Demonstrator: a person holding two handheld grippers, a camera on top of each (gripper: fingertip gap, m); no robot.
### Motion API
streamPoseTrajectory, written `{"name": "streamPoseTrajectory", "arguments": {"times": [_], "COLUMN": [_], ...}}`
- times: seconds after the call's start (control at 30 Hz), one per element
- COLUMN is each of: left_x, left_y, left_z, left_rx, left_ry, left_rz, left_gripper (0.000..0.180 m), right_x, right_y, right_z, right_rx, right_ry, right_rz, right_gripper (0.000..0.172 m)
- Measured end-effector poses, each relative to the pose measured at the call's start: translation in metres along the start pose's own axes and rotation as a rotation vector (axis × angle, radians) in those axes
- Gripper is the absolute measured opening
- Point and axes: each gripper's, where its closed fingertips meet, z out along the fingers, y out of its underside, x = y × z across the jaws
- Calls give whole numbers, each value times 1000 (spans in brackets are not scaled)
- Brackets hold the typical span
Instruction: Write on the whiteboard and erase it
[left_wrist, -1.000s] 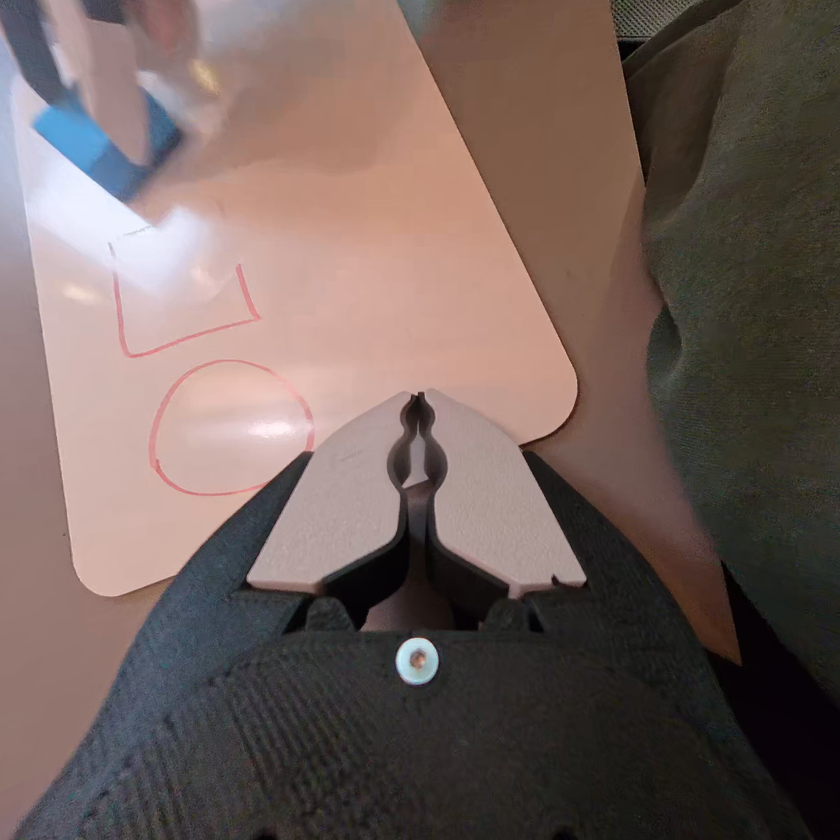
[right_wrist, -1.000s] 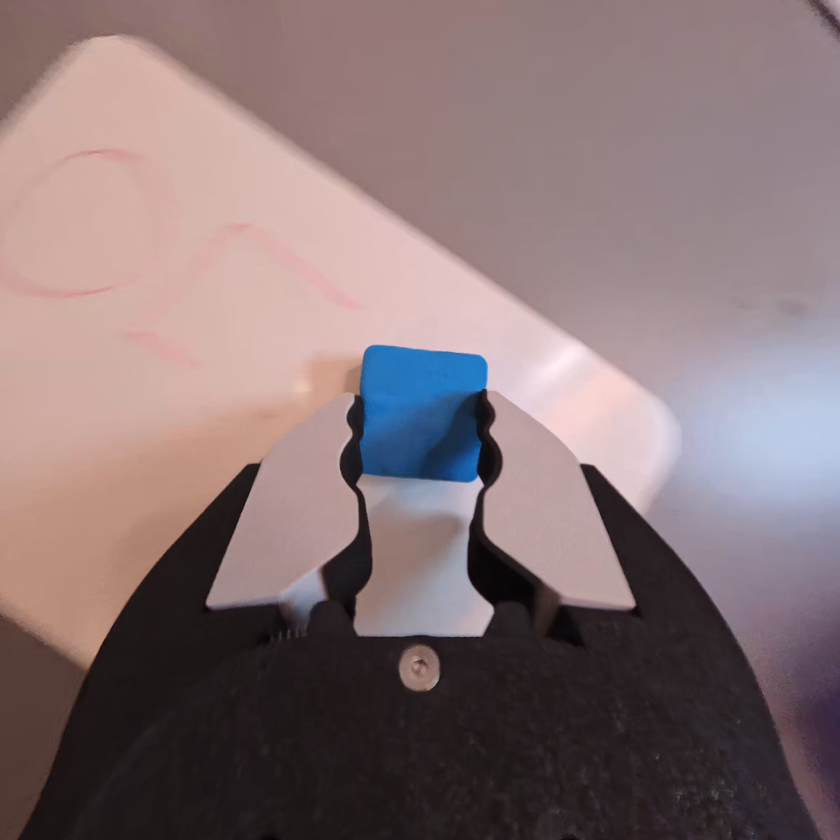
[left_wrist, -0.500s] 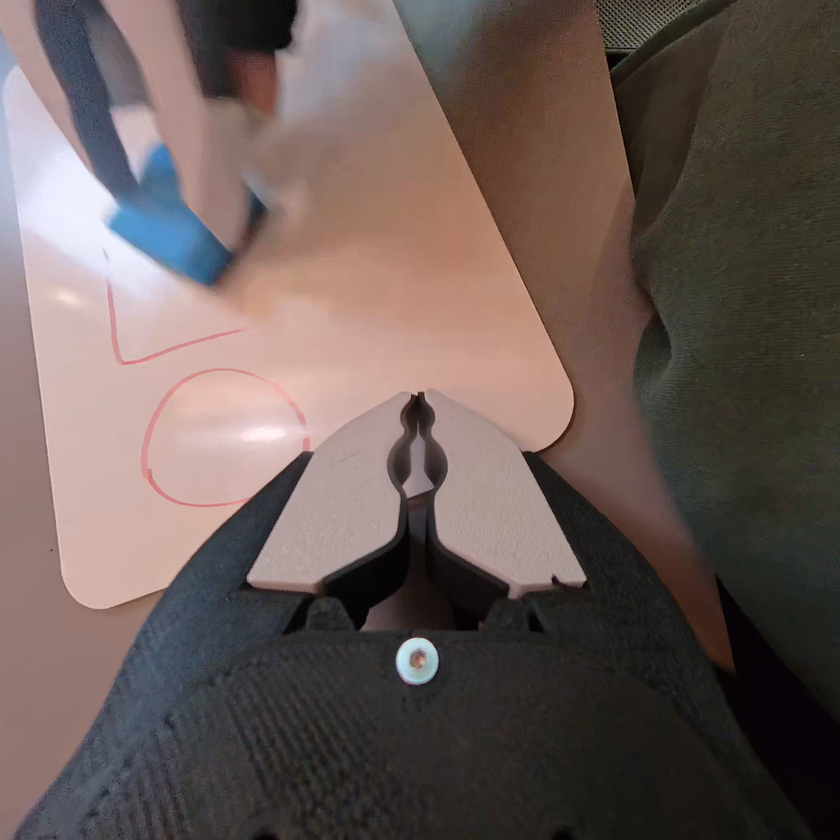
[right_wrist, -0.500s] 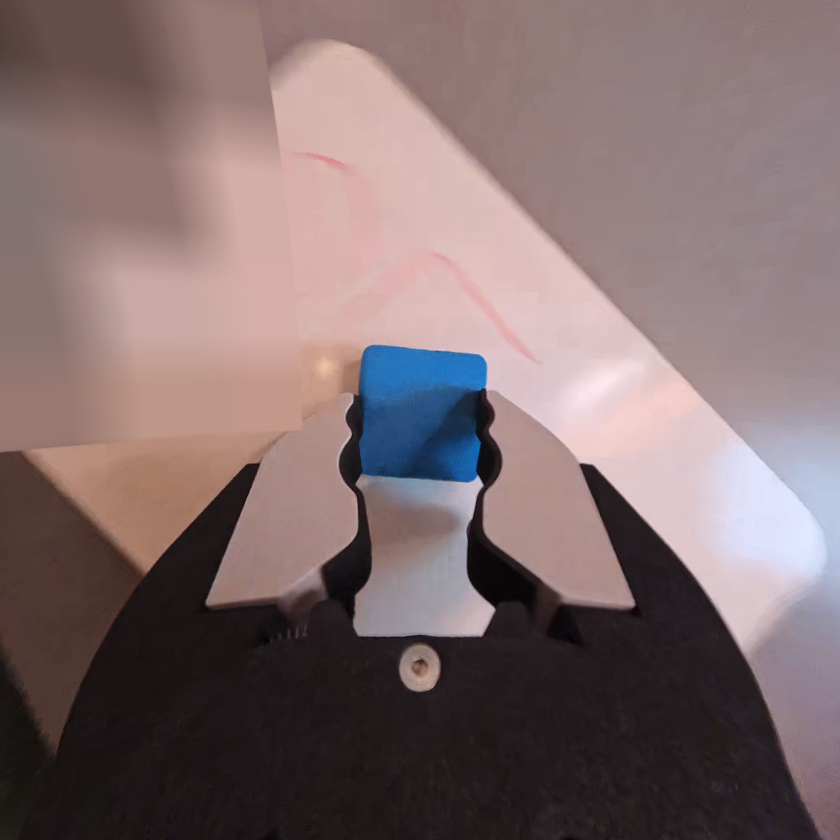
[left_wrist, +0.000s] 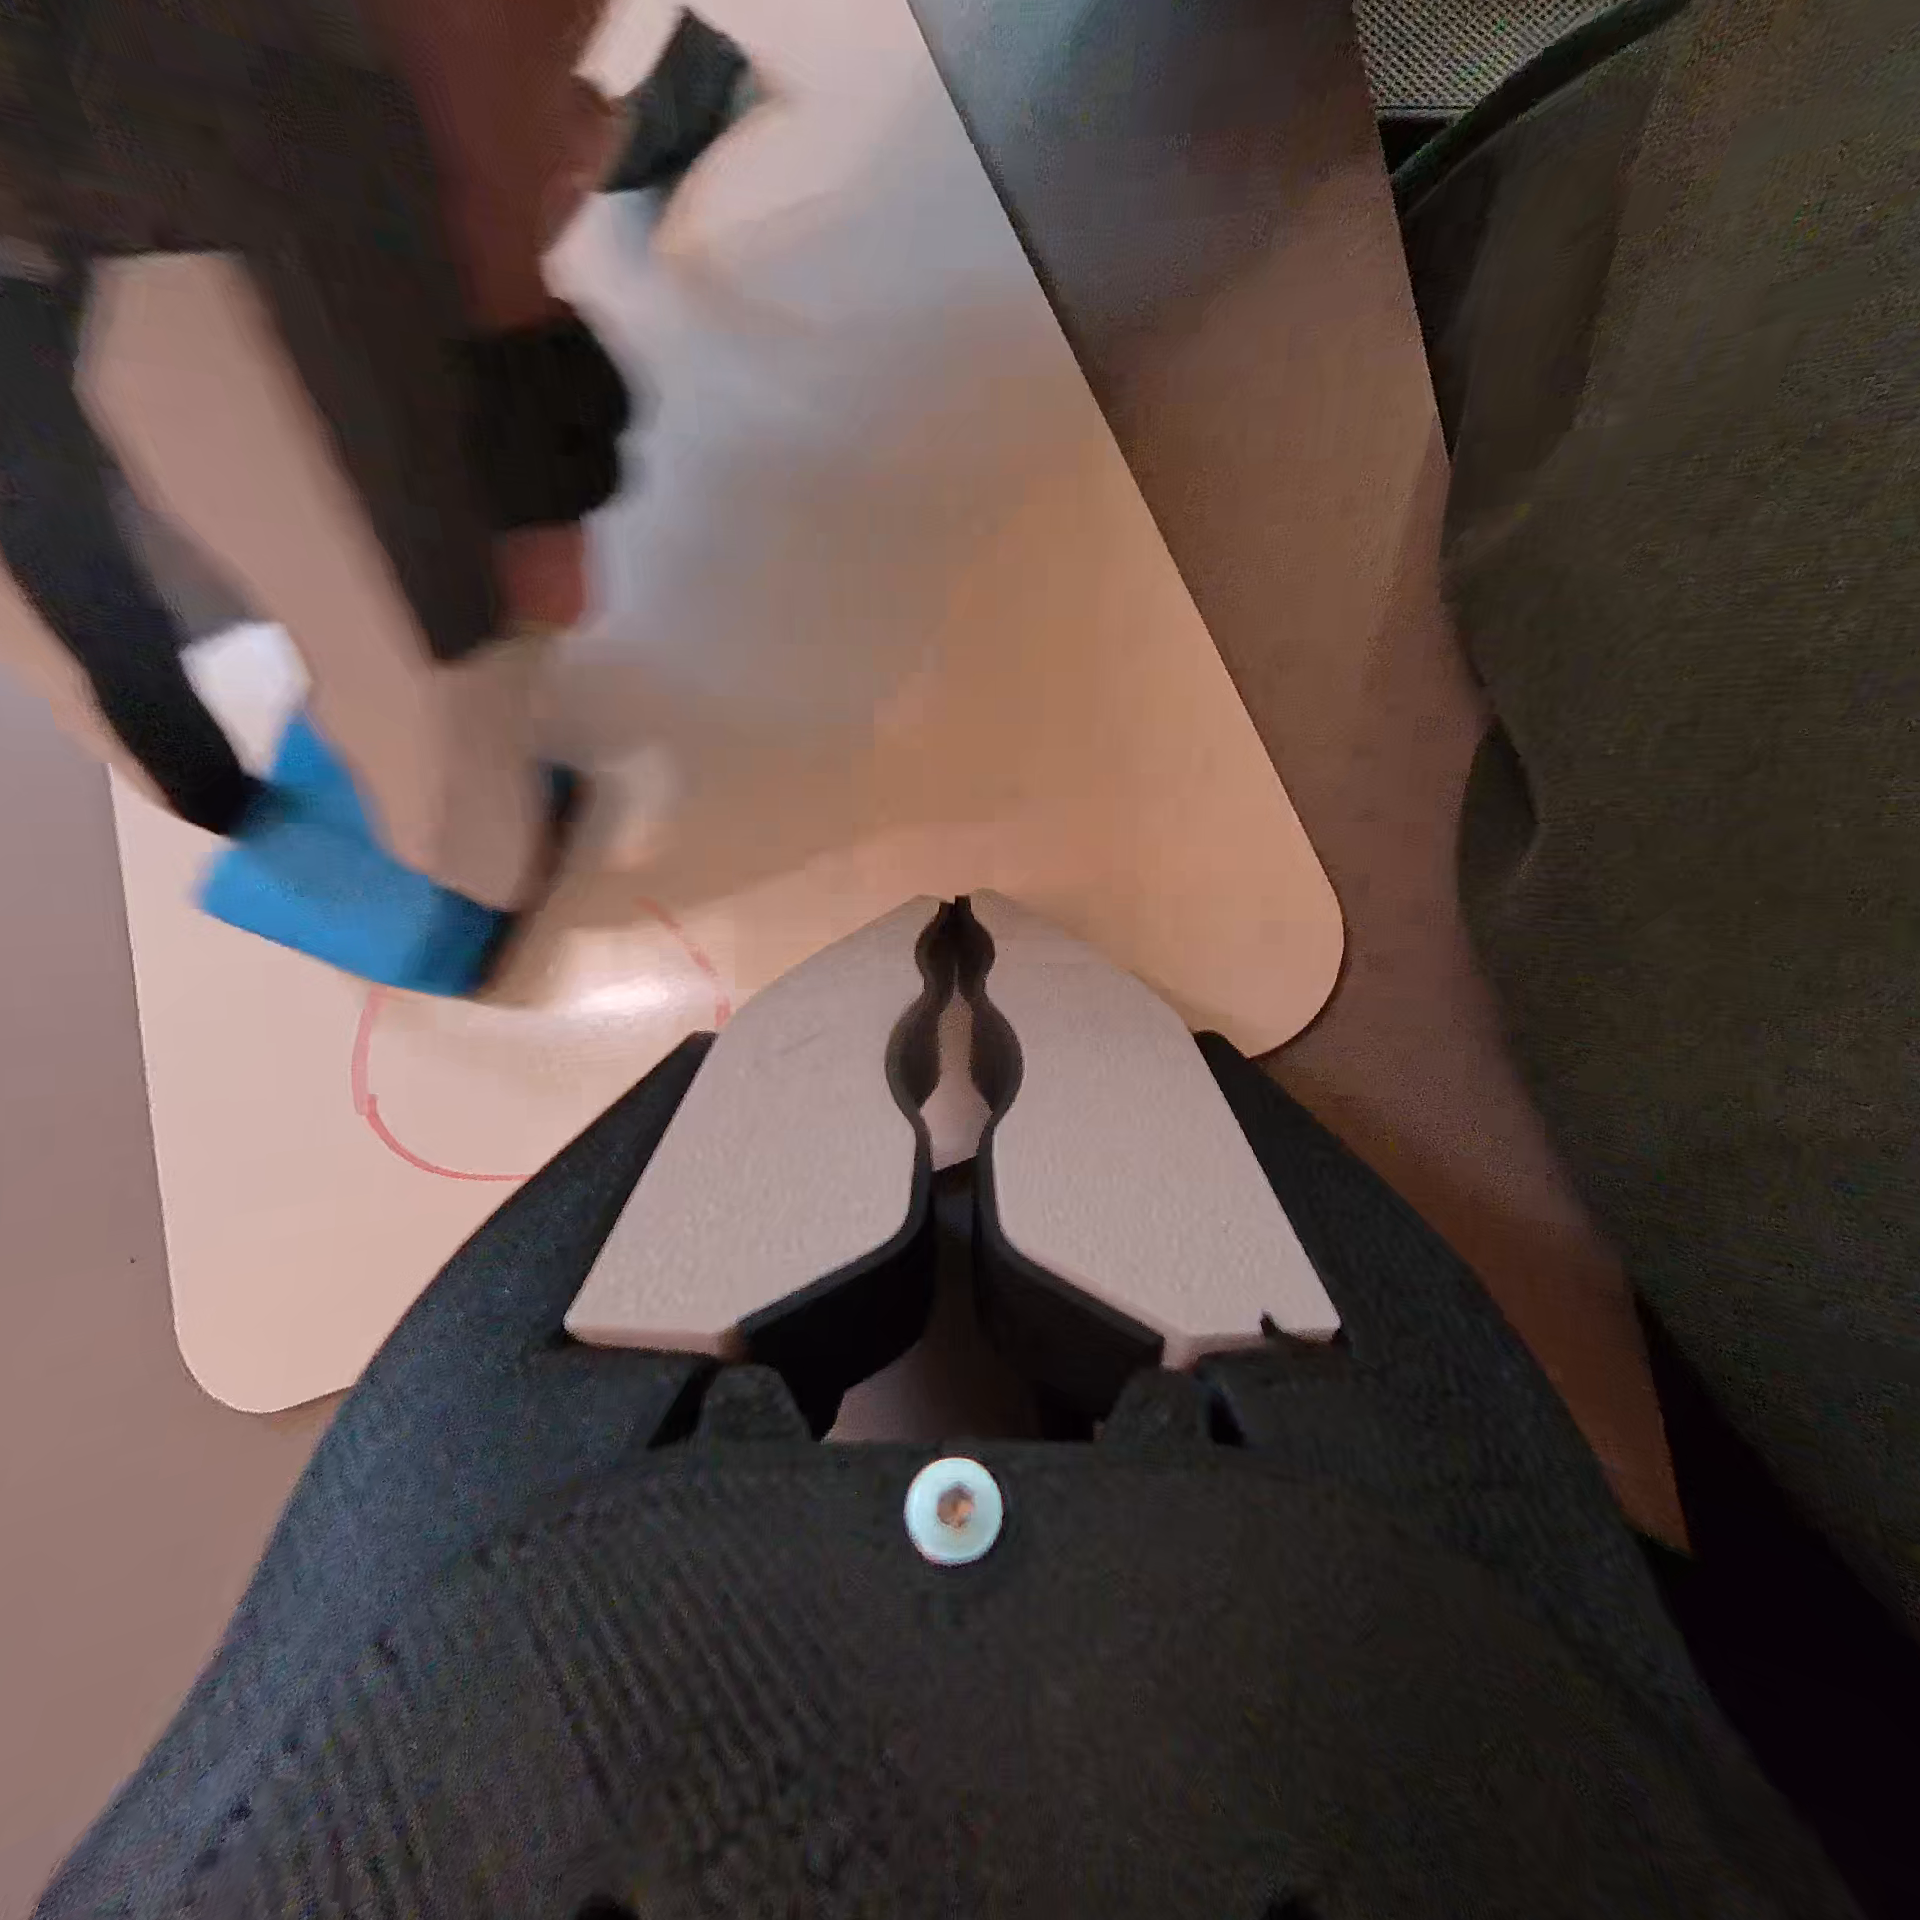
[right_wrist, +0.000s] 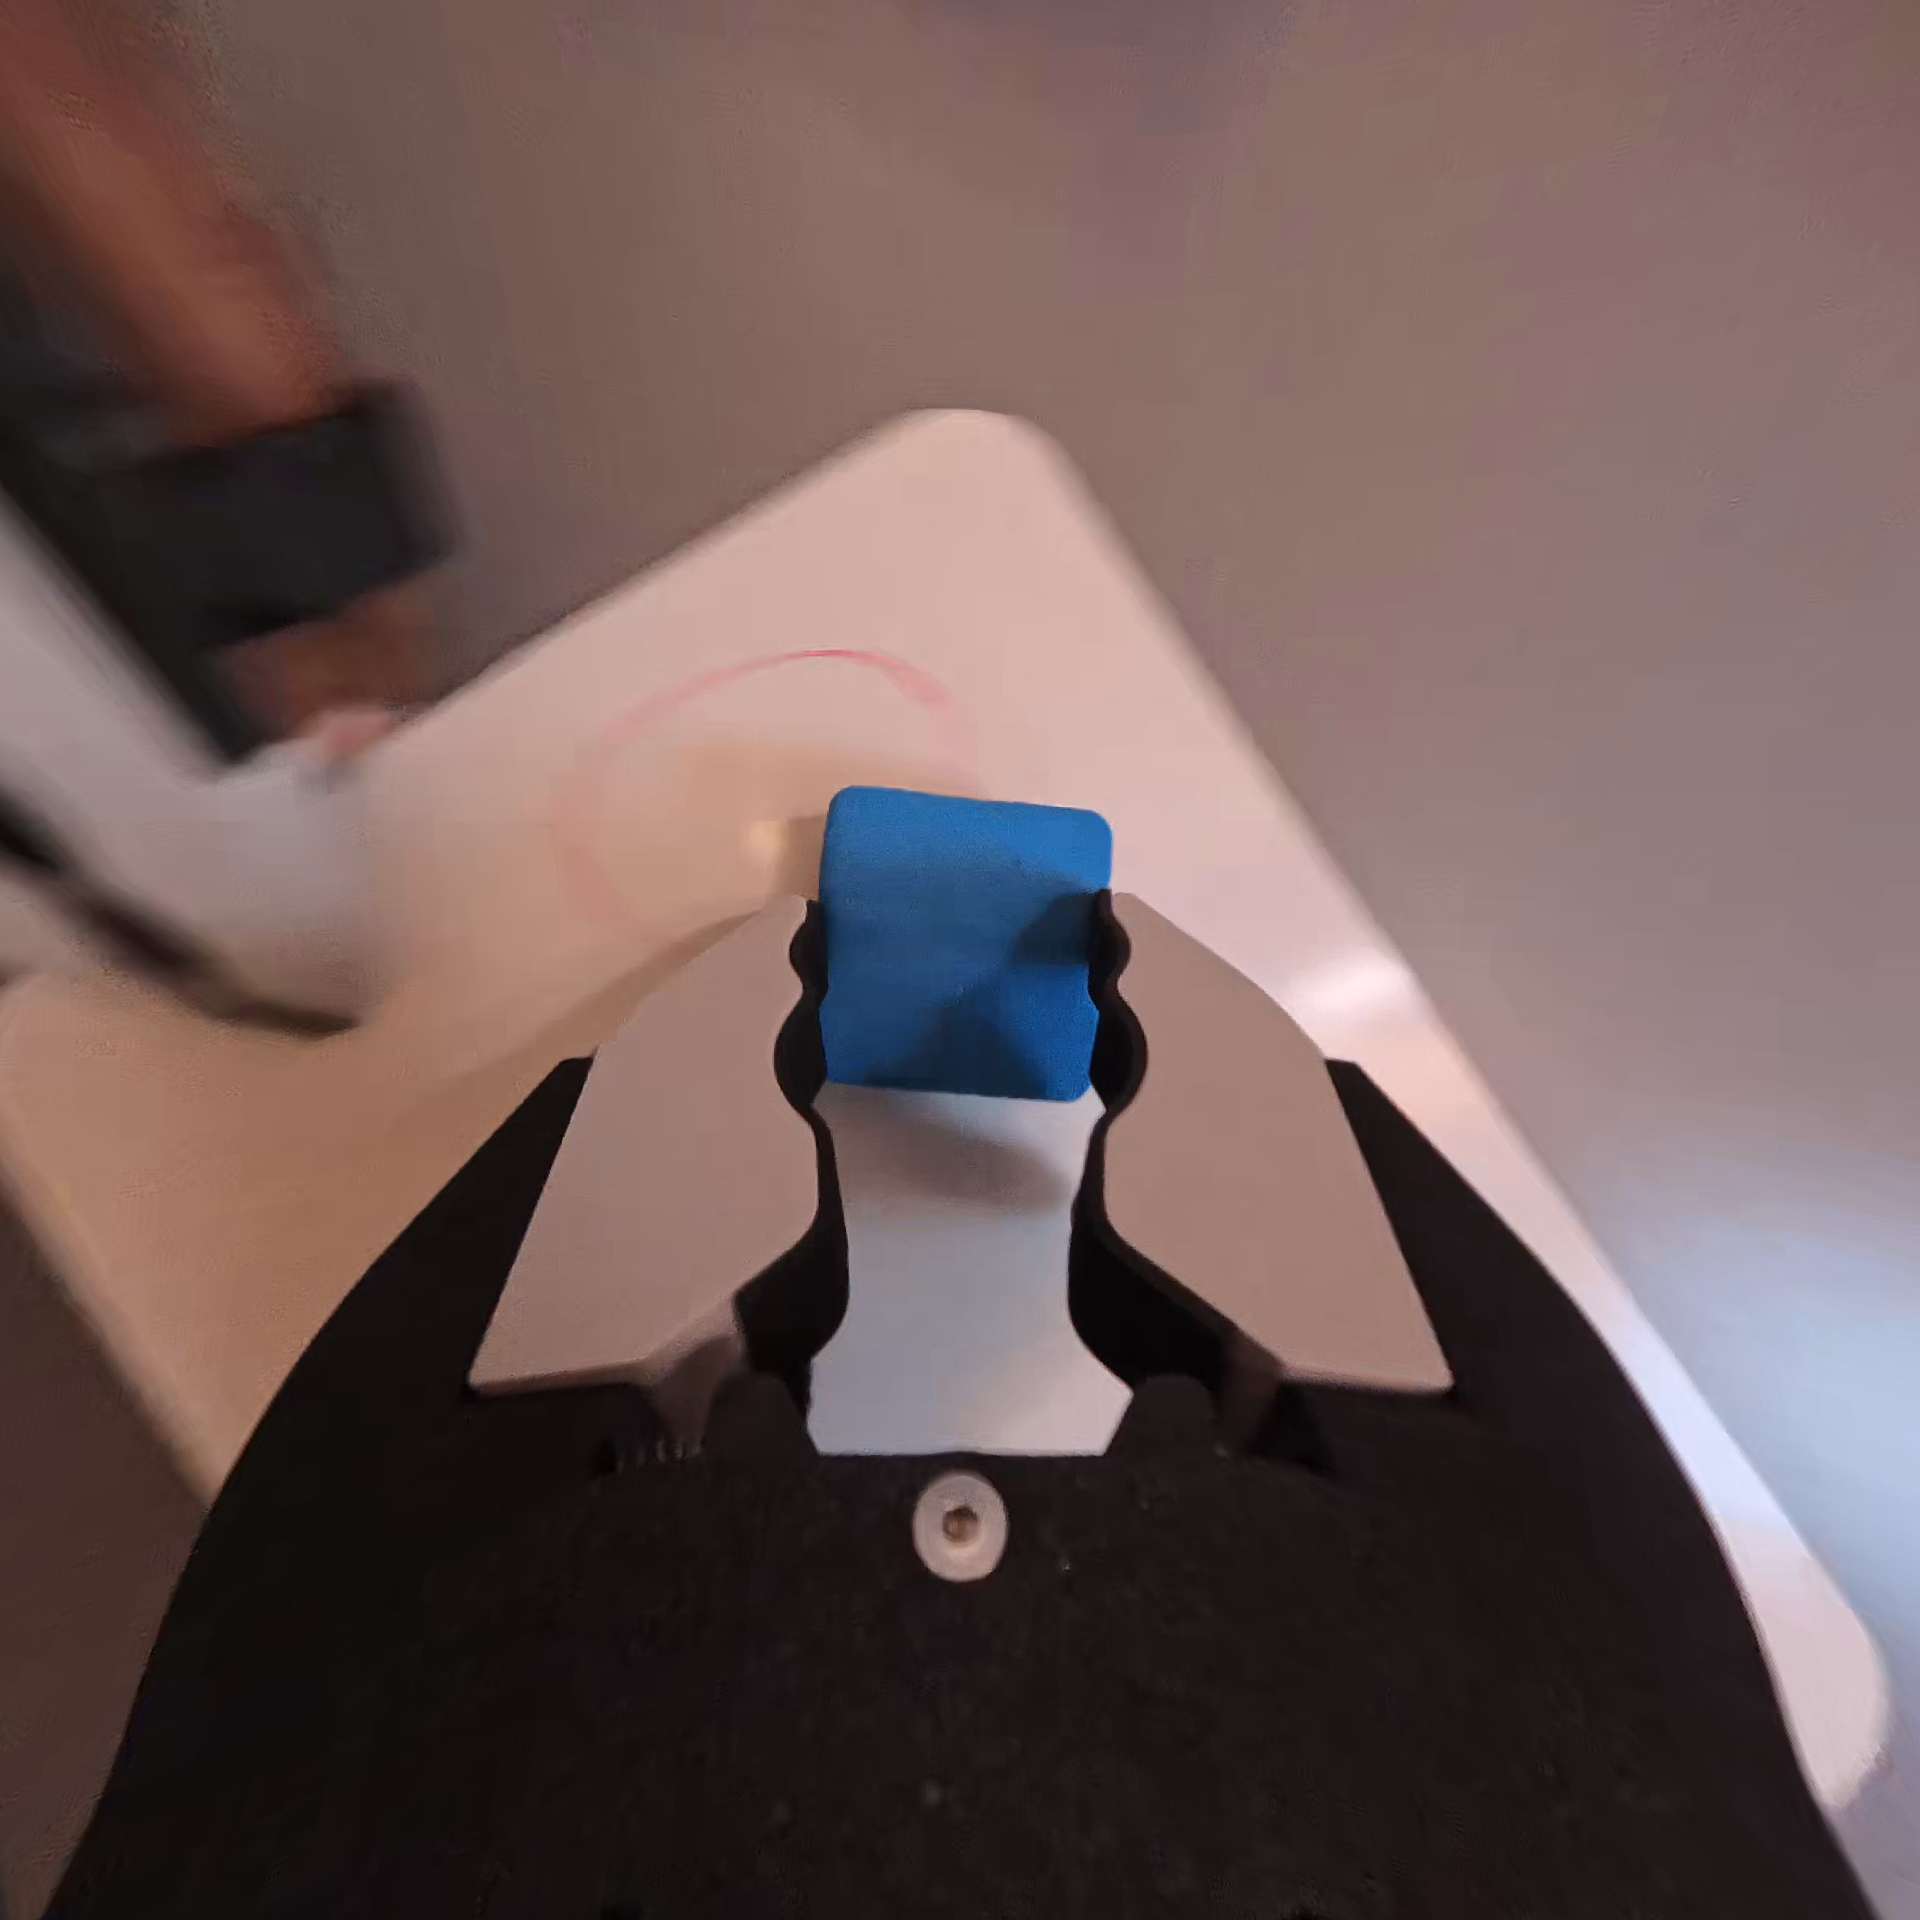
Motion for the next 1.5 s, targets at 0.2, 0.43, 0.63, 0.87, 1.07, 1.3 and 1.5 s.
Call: {"name": "streamPoseTrajectory", "arguments": {"times": [0.2,0.43,0.63,0.87,1.07,1.3,1.5], "left_x": [-2,0,2,12,14,9,9], "left_y": [-1,-2,-2,2,-1,0,-3], "left_z": [1,0,0,-6,-5,-5,-2], "left_rx": [0,-15,-15,-37,-17,-17,-22], "left_ry": [-14,-32,13,36,86,71,31], "left_rz": [12,28,16,22,-3,-8,13], "left_gripper": [0,0,1,1,0,1,1], "right_x": [41,33,-50,14,-55,-43,50], "right_y": [34,-4,3,-18,-37,-12,-3], "right_z": [-24,4,-7,11,20,2,0], "right_rx": [-38,18,-12,-12,57,-7,-40], "right_ry": [102,53,-143,-72,-243,-194,39], "right_rz": [135,58,-152,-84,-233,-222,10], "right_gripper": [49,49,49,49,49,49,49]}}
